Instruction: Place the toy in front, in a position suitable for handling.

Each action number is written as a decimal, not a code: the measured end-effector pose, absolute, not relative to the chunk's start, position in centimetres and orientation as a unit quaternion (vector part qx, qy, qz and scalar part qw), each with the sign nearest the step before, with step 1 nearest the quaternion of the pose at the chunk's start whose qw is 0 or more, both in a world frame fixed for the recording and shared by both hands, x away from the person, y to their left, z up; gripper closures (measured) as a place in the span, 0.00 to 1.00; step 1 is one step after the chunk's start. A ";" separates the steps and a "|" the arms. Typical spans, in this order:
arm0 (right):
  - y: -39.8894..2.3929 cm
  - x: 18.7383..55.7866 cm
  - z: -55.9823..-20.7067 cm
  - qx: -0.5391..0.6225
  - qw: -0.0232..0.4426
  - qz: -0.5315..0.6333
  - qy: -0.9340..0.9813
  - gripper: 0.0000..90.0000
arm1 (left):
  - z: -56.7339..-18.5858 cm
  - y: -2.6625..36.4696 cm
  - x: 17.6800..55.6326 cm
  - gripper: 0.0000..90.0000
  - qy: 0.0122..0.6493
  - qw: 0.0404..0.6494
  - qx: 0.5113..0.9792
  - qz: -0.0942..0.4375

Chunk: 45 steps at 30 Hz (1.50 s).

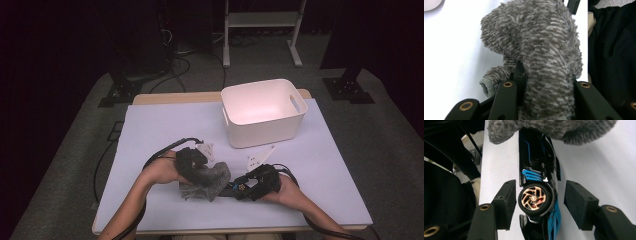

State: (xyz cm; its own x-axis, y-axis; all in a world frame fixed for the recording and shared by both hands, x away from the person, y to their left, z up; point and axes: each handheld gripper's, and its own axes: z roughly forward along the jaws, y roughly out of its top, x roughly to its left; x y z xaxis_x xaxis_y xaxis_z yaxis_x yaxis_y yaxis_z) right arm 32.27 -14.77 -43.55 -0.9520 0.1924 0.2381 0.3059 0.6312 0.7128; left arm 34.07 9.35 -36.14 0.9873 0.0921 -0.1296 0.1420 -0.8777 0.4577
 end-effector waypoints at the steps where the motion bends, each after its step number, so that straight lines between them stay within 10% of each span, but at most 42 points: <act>1: -14.6 32.2 -43.6 -0.136 0.066 -0.404 -0.902 0.46 | -36.1 9.3 34.1 0.75 0.060 0.239 0.968 -0.052; 25: -13.1 32.0 -44.1 -0.103 0.008 -0.375 -0.921 0.63 | -36.2 10.7 34.4 0.74 0.075 0.243 0.965 -0.054; 45: -11.1 32.8 -42.2 -0.095 0.029 -0.328 -0.939 0.53 | -37.1 11.1 34.6 0.74 0.087 0.256 0.961 -0.063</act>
